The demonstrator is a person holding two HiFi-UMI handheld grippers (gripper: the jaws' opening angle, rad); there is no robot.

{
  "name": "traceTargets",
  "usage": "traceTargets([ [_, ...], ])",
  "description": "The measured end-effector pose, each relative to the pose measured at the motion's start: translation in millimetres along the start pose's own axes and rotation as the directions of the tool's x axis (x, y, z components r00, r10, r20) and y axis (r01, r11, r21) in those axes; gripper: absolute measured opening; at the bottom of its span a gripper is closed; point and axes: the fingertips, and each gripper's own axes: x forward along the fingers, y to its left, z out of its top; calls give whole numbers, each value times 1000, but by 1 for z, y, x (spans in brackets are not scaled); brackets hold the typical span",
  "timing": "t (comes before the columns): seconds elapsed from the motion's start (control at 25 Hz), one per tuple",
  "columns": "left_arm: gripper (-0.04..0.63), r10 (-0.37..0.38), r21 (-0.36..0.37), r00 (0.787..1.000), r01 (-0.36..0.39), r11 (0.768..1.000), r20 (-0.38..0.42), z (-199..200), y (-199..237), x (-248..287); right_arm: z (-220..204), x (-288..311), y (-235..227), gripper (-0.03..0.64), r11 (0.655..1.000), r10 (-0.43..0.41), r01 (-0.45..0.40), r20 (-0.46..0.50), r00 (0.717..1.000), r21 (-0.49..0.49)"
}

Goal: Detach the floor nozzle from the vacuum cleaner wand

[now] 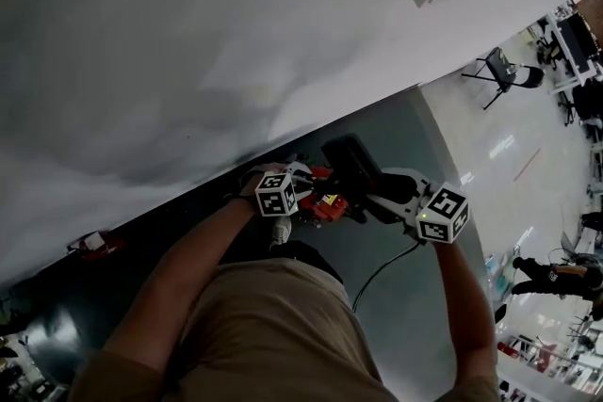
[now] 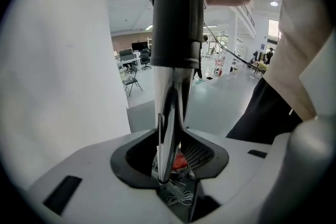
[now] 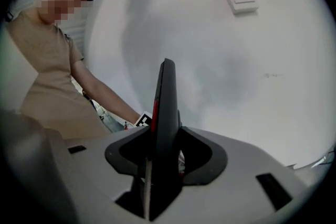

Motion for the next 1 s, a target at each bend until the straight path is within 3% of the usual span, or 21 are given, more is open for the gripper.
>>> traceTargets([
  [0.12, 147, -30, -1, 999, 30, 1000, -39, -11, -8, 2, -10, 12, 16, 184, 998, 44, -48, -83, 996, -40],
  [0.24, 149, -33, 1, 998, 33, 999, -57, -14, -10, -2, -14, 29, 25, 256, 994, 60, -68, -98, 993, -80],
  [0.28, 149, -27, 0, 997, 27, 1000, -66, -14, -8, -3, -15, 36, 21, 277, 995, 35, -45, -117, 993, -88],
  [0.4, 149, -14, 1, 995, 14, 1000, -95, -17, -4, -2, -22, 51, 9, 255, 994, -56, 35, -207, 977, -103],
  [0.6, 149, -24, -35, 998, 22, 999, -55, -24, -2, -7, -21, 56, 22, 239, 976, -185, 161, -165, 969, -146],
  [0.68, 149, -10, -31, 999, 9, 999, -40, -20, -2, -9, -22, 51, 20, 238, 981, -159, 139, -154, 975, -135],
  [0.8, 147, 15, -40, 1000, -15, 999, 1, -15, -3, -6, -23, 41, 10, 229, 1000, -21, 22, -130, 991, 6],
  [0.84, 147, 18, -48, 1000, -17, 999, 13, -15, -1, -5, -21, 41, 10, 229, 999, -20, 25, -125, 992, 38],
  [1.0, 147, 5, -12, 1000, -5, 1000, -22, -18, 0, -7, -18, 46, 29, 227, 983, -183, 177, -153, 971, -51],
])
